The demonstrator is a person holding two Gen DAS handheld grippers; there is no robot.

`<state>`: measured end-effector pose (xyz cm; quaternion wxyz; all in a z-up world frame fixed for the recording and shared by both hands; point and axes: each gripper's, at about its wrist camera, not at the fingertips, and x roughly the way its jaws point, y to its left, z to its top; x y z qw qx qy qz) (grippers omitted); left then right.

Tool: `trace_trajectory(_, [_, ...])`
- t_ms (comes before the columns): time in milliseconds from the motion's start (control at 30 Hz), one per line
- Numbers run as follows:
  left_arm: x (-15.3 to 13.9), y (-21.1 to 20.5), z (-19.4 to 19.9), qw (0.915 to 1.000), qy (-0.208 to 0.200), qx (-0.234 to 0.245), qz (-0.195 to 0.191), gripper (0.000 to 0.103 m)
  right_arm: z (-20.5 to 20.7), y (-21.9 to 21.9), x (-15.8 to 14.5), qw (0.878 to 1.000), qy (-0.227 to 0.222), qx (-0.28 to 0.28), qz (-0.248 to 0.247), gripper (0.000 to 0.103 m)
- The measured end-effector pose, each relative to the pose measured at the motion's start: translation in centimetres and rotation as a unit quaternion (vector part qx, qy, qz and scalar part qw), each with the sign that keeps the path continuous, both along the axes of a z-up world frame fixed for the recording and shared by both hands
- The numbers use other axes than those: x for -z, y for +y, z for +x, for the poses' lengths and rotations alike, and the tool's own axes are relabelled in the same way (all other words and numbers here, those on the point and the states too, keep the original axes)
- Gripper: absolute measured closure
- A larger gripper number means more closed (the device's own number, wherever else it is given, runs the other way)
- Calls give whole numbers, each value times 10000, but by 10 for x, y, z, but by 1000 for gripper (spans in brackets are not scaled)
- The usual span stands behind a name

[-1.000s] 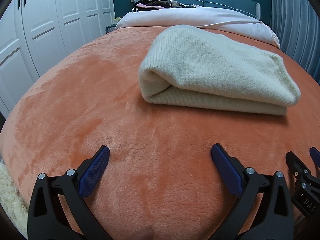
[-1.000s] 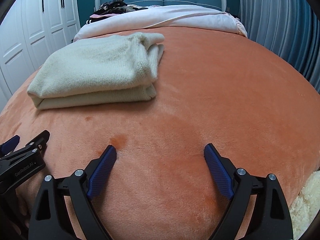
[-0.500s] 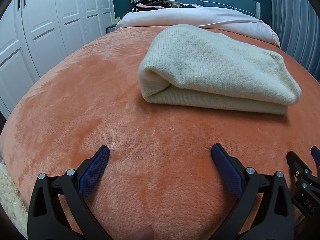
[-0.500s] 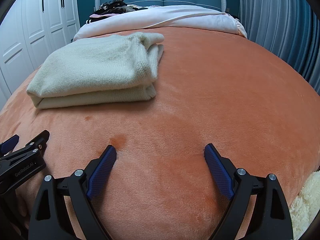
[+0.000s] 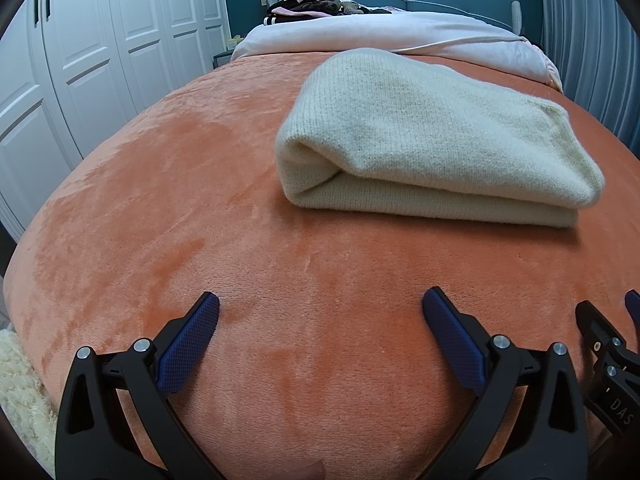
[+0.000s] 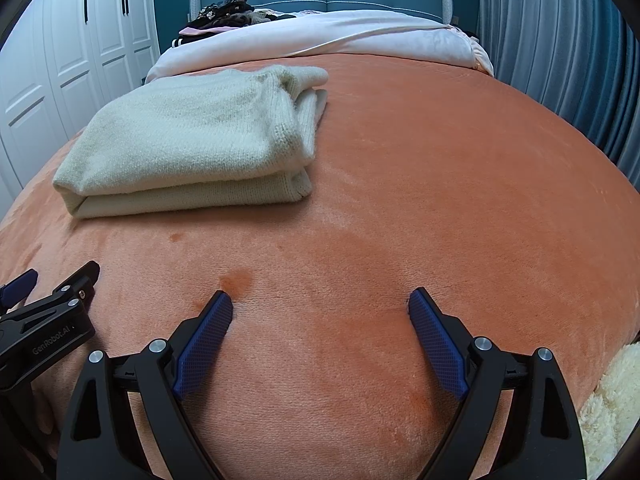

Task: Fold small clothes

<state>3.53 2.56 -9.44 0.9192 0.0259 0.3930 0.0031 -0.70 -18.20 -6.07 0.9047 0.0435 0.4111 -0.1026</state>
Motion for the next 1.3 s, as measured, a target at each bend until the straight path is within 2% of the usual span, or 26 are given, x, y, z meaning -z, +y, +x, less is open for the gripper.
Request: trace_trajectory(1300, [-1,2,4,10000,10,9,88,5,2,3,1,9999,58,21,-84,14])
